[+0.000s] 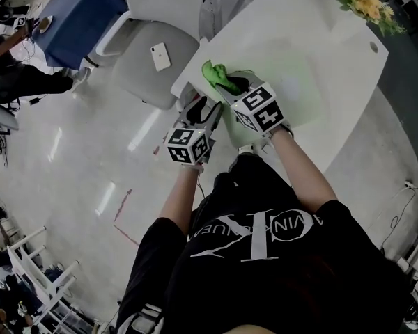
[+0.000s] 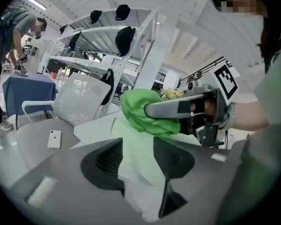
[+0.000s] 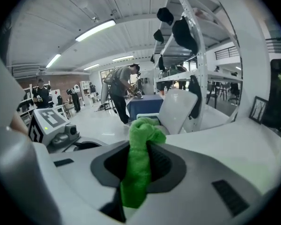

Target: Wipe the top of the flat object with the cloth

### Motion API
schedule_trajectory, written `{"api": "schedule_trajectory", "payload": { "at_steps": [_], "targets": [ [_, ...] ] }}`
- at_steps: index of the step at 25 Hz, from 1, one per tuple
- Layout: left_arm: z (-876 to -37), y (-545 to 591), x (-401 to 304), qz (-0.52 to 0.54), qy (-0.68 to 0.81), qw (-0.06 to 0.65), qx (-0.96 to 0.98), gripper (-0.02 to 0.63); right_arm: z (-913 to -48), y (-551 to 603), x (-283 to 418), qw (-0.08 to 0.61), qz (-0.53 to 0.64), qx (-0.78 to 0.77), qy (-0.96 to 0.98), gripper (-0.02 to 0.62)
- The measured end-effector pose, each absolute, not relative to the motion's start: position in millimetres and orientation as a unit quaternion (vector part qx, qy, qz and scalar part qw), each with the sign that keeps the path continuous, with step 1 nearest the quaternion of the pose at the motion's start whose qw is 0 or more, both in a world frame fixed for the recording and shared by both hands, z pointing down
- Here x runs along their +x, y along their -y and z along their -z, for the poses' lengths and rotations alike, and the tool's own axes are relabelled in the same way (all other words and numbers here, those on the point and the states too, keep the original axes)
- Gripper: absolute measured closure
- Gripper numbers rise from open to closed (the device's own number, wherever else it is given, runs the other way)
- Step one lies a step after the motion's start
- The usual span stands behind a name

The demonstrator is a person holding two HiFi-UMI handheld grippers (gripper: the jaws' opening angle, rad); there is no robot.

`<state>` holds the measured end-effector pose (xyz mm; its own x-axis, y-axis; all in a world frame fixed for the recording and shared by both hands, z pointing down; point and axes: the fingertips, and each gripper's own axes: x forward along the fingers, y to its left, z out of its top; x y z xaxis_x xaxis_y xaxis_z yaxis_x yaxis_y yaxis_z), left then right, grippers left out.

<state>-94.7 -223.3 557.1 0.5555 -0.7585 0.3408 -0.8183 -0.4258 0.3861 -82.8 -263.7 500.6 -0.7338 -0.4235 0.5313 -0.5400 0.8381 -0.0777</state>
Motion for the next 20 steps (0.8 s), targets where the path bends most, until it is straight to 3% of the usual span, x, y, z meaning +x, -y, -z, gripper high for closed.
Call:
{"api": "schedule_trajectory", "payload": {
  "at_steps": [11, 20],
  "targets": [
    [-554, 217, -84, -0.053, 0.458, 0.245, 0.853, 0.523, -532, 270, -86, 0.325, -0.103, 0.253, 0.905, 0.523],
    [-555, 216, -84, -0.048, 0.457, 0.258, 0.85, 0.531, -536, 309, 0, 0.333, -0.128, 0.348, 0.867, 0.523]
  ]
}}
